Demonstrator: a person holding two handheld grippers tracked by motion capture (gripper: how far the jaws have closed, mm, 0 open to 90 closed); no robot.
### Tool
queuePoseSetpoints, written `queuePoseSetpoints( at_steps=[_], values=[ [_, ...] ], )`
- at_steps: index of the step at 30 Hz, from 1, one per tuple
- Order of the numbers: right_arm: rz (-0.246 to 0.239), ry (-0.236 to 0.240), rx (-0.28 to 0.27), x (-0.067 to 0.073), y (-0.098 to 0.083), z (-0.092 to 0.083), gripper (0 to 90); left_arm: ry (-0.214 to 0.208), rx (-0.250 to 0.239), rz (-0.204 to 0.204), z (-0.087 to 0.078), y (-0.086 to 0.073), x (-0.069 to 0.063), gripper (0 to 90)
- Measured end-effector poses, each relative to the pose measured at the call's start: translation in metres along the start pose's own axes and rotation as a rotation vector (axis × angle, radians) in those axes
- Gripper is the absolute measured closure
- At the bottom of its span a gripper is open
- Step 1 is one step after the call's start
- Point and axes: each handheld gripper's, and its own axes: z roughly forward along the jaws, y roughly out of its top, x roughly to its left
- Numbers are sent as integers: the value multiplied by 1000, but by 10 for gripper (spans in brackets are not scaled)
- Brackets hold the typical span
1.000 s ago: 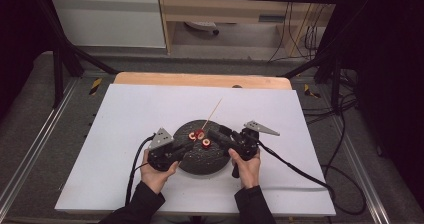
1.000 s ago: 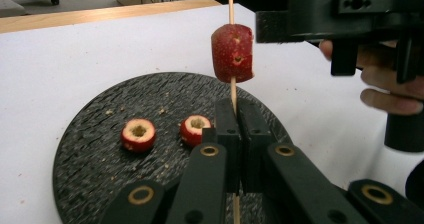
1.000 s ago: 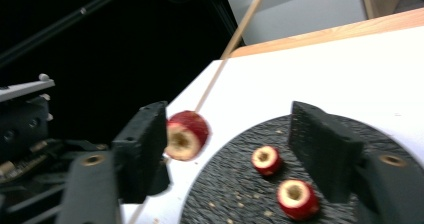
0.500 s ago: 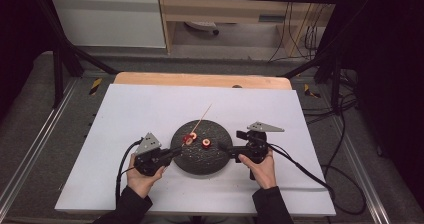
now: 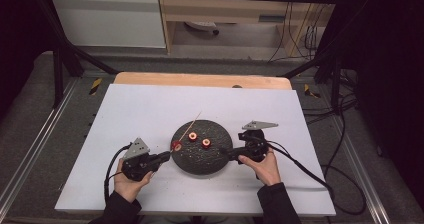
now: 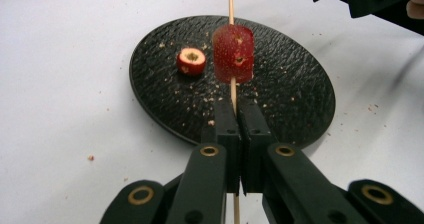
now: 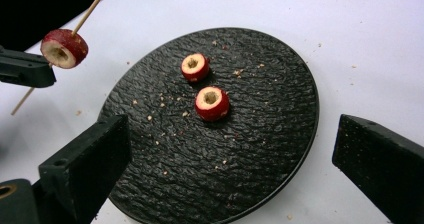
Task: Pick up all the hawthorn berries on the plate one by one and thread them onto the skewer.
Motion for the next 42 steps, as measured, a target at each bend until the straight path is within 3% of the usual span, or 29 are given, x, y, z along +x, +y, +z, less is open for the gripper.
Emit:
queuePoseSetpoints(
  at_steps=[15,32,42],
  values=[
    [-76,-28,139,11,23,21,47,0,40,-4,-9,-18,10,885],
    [-65,-40,233,24,44,54,89,5,48,-4,-14,-25,13,885],
    [-55,-68,308,28,53,82,226,4,48,-6,-14,-25,14,885]
  ],
)
